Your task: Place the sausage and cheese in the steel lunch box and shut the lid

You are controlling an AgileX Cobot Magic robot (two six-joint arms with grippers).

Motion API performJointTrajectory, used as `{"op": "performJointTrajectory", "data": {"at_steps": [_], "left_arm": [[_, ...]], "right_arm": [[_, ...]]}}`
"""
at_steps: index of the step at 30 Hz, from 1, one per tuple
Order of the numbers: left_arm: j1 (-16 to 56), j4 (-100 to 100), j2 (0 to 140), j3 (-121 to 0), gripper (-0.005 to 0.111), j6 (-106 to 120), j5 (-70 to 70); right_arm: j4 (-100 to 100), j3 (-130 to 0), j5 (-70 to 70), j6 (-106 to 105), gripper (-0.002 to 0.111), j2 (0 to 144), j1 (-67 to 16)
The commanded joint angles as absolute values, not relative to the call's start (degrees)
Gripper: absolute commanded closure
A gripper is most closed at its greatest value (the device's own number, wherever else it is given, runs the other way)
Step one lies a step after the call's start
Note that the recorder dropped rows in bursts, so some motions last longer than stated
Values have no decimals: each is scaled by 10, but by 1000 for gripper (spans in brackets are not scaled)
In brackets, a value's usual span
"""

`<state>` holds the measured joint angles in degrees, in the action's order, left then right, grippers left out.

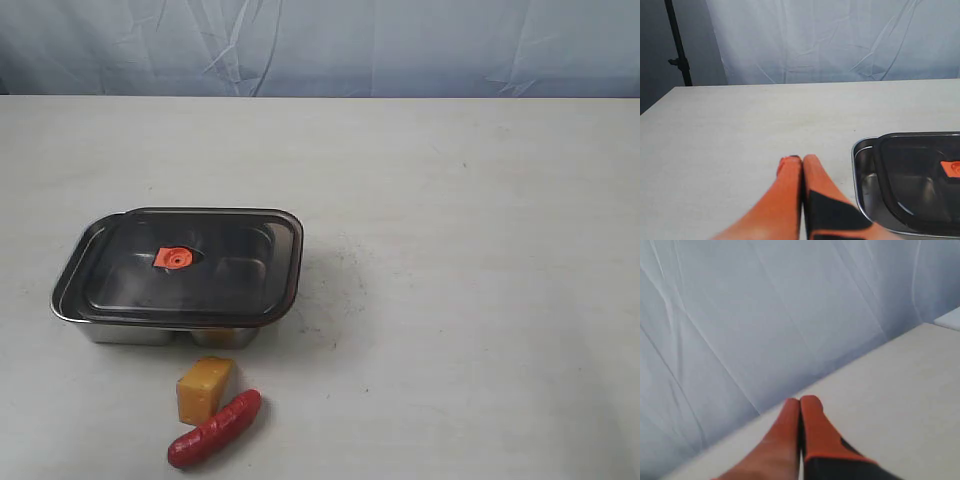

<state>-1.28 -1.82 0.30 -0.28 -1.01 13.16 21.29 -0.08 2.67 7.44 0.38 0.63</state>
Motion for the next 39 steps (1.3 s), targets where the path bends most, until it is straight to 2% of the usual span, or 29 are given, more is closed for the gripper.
{"op": "performJointTrajectory", "data": {"at_steps": [1,3,8,15,24,28,32,35,37,39], "left_arm": [[-16,-18,0,0,107,-10,132],[-16,-18,0,0,107,-10,132],[-16,-18,0,0,107,-10,132],[-16,-18,0,0,107,-10,132],[-16,-18,0,0,107,-10,132],[-16,-18,0,0,107,-10,132],[-16,-18,0,0,107,-10,132],[-16,-18,0,0,107,-10,132],[-16,-18,0,0,107,-10,132],[-16,-18,0,0,107,-10,132]], "right_arm": [[455,0,-46,102,109,0,6],[537,0,-29,103,109,0,6],[544,-16,59,100,109,0,6],[544,-161,135,0,109,78,6],[569,-363,315,-252,109,407,6],[695,-393,424,-394,109,573,6],[878,-393,600,-595,109,751,4],[940,-393,673,-681,109,862,-26],[962,-393,676,-721,103,923,-58],[987,-393,672,-768,92,983,-92]]}}
